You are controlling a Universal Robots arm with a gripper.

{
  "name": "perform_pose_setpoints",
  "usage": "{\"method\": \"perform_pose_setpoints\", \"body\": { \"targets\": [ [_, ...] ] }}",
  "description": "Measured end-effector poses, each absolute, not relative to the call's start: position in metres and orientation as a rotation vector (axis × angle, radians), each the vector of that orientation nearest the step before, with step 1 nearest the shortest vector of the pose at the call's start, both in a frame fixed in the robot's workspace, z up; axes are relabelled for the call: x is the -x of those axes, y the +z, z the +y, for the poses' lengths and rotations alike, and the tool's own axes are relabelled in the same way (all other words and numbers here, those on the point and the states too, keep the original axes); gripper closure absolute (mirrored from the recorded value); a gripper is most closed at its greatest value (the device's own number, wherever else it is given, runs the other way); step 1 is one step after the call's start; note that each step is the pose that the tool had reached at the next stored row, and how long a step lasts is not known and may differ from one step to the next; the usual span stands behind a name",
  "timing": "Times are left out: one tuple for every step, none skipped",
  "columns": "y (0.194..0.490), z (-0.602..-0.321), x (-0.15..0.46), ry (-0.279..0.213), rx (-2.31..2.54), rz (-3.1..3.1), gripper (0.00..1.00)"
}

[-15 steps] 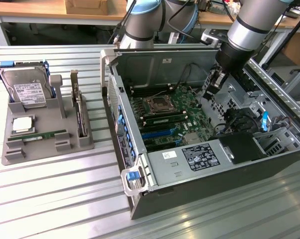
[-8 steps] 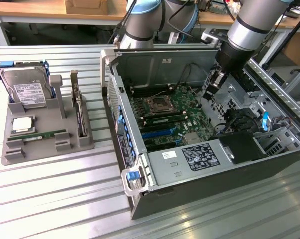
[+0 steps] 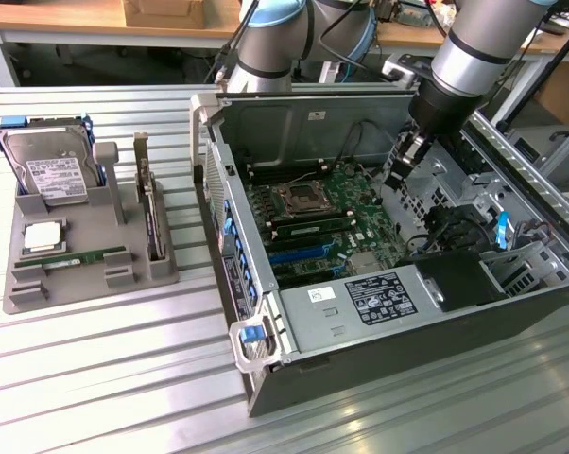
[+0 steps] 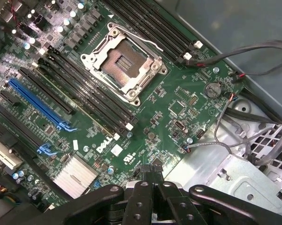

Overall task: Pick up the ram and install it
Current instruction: 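Press down the ram until it locks into place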

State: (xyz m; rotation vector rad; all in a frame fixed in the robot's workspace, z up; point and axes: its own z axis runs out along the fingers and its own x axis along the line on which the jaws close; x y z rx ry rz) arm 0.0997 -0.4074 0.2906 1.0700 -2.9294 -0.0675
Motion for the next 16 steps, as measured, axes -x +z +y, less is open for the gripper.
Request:
{"method": "perform_pose_setpoints", "body": {
  "targets": [
    [0.2906,-0.4074,-0.0997,-0.068,-1.059,-2.933,0.89],
    [0.2906,-0.4074,-0.0997,-0.068,-1.05,-2.937,0.89],
    [0.2906,-0.4074,-0.0996,-0.068,-1.044,-2.939,0.89],
    [0.2906,-0.4074,-0.0996,-0.068,-1.04,-2.941,0.89],
    [0.2906,-0.4074,-0.0996,-0.068,-1.036,-2.942,0.89],
    [0.2906,-0.4074,-0.0997,-0.068,-1.033,-2.943,0.89],
    [0.2906,-0.4074,-0.0997,-0.068,-1.025,-2.946,0.89],
    [0.2906,-0.4074,-0.0997,-0.068,-1.016,-2.95,0.89],
    [0.2906,-0.4074,-0.0997,-0.068,-1.008,-2.952,0.89],
    [0.2905,-0.4074,-0.0997,-0.069,-0.988,-2.959,0.89],
    [0.2906,-0.4074,-0.0997,-0.069,-0.974,-2.964,0.89],
    [0.2906,-0.4074,-0.0997,-0.069,-0.956,-2.97,0.89],
    [0.2906,-0.4074,-0.0997,-0.069,-0.944,-2.974,0.89],
    [0.2905,-0.4074,-0.0997,-0.069,-0.927,-2.98,0.89],
    [0.2905,-0.4074,-0.0997,-0.069,-0.913,-2.985,0.89],
    [0.2906,-0.4074,-0.0997,-0.069,-0.898,-2.989,0.89]
  ]
}}
